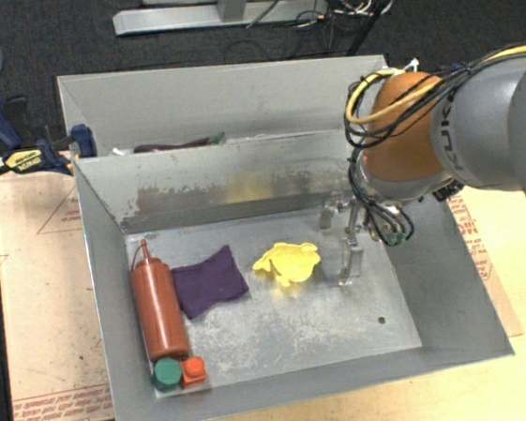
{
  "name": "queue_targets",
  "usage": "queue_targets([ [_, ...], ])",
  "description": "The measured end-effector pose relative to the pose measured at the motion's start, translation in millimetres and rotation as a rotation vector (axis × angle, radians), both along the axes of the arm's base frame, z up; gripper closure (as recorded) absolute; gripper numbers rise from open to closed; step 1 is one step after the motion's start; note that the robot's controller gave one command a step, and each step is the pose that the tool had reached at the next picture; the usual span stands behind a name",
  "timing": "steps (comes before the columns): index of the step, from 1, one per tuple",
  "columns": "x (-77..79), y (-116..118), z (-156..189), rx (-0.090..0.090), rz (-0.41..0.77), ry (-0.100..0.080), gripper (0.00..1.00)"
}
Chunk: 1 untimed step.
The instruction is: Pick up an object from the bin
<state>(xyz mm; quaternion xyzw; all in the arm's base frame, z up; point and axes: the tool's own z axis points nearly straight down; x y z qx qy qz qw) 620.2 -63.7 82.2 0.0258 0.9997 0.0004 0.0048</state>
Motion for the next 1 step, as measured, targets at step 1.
queue_targets([
  [1,-1.0,3.5,6.5,0.004,-0.013,0.008,0.0],
])
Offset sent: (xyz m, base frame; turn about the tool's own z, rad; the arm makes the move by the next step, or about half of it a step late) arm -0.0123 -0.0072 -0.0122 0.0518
